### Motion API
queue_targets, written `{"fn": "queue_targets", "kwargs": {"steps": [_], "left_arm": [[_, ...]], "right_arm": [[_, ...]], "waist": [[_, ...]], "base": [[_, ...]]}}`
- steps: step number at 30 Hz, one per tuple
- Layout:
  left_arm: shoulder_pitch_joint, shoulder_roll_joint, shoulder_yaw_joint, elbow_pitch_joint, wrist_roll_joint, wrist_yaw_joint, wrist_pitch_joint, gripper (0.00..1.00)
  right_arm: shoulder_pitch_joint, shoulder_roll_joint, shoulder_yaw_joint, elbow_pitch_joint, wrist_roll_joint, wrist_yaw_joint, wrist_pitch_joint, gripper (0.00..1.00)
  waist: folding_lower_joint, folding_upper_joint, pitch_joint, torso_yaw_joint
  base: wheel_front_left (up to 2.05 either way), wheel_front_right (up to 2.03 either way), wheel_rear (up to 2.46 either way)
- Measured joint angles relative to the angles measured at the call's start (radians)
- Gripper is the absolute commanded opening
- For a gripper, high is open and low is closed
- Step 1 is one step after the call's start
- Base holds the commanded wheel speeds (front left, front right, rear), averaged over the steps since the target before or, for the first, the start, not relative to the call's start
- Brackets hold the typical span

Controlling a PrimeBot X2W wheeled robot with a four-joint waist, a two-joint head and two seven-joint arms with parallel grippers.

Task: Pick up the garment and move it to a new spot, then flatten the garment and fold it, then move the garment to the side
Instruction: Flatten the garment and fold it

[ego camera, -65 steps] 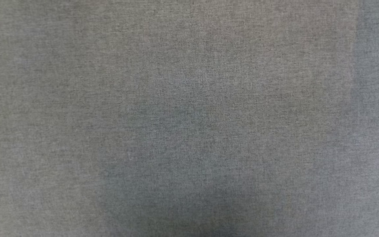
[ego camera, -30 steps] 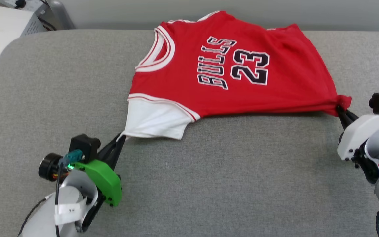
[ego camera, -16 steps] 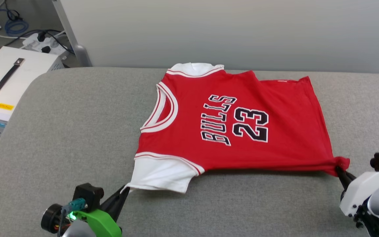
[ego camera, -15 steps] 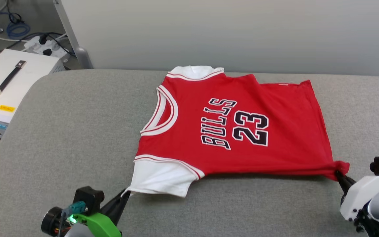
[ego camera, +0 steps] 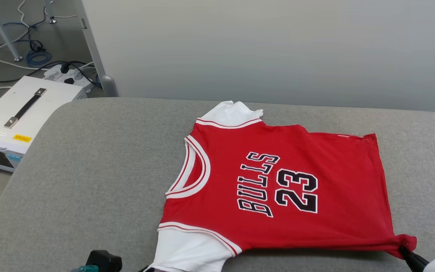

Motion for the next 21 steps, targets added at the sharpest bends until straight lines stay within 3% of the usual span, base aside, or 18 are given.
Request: {"fn": "queue_targets", "kwargs": {"steps": [9, 21], "left_arm": [[0.021, 0.011, 0.005, -0.065, -0.035, 0.000, 0.020, 0.00], [-0.155, -0.098, 0.074, -0.052, -0.030, 0.002, -0.062, 0.00]], "right_arm": [[0.158, 0.090, -0.157, -0.242, -0.059, 0.000, 0.104, 0.00], [0.128, 0.158, -0.238, -0.372, -0.125, 0.000, 0.154, 0.00]], "waist": [[0.0000, 0.0000, 0.022, 0.010], [0.0001, 0.0000, 0.095, -0.006]], "base": [[0.00, 0.00, 0.00], [0.00, 0.00, 0.00]]}}
